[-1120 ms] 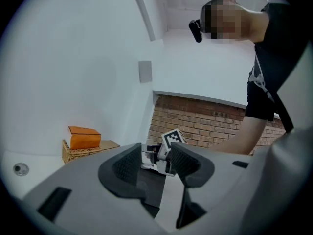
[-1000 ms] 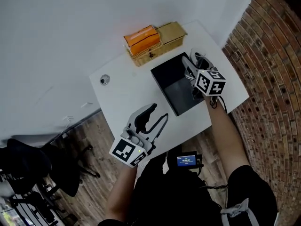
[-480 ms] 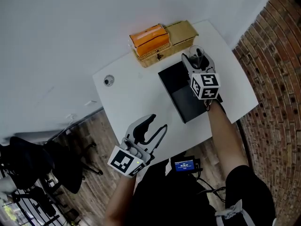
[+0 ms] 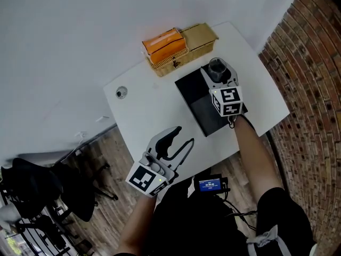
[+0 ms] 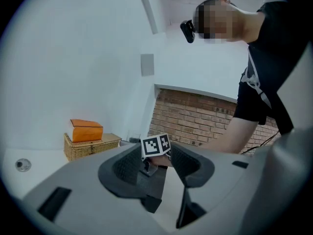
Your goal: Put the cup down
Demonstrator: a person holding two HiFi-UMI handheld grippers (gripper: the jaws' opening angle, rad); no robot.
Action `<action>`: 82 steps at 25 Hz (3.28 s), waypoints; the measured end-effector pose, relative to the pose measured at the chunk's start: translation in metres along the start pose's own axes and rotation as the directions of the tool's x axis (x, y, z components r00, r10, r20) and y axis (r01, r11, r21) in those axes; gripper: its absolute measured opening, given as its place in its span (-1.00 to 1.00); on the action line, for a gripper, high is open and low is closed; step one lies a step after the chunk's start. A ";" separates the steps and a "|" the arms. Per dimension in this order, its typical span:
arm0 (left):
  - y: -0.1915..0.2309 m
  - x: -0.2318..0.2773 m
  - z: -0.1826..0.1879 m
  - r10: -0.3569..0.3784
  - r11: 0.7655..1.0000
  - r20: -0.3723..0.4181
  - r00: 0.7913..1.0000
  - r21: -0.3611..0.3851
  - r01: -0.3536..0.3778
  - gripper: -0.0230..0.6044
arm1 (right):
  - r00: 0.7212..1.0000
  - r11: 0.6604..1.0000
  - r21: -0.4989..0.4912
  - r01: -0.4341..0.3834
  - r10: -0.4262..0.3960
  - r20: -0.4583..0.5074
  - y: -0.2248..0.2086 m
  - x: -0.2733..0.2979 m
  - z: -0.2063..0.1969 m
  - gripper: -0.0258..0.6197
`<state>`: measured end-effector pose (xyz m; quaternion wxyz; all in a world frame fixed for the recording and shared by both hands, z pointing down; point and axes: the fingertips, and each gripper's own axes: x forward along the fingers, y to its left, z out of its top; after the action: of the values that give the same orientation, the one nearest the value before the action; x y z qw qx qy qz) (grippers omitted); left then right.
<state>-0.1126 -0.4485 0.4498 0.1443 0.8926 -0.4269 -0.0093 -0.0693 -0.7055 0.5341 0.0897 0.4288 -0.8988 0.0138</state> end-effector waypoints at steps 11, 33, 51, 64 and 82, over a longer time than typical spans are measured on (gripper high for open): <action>-0.004 -0.009 0.007 0.021 1.000 0.026 0.999 0.009 -0.021 -0.32 | 0.981 0.999 0.025 -0.027 0.032 -0.192 0.003 -0.023 -0.031 -0.04; -0.035 -0.030 0.014 -0.008 0.998 0.086 0.996 0.064 0.002 -0.32 | 0.980 0.925 0.325 -0.196 0.169 0.110 0.050 -0.205 0.080 -0.12; -0.072 -0.025 0.011 -0.130 0.988 0.072 0.989 0.095 0.123 -0.37 | 0.988 0.879 0.473 -0.068 -0.007 0.155 0.071 -0.319 0.082 -0.67; -0.084 -0.028 0.010 -0.137 0.988 0.106 0.985 0.090 0.128 -0.88 | 0.992 0.895 0.444 -0.046 -0.012 0.126 0.076 -0.320 0.075 -0.75; -0.085 -0.025 0.006 -0.170 0.984 0.104 0.980 0.071 0.164 -0.90 | 0.995 0.892 0.448 -0.059 0.017 0.098 0.088 -0.299 0.069 -0.87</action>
<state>-0.0644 -0.3800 0.4191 0.0916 0.9275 -0.3579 -0.0573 0.0366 -0.4269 0.4194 -0.0534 0.4206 -0.8825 0.2034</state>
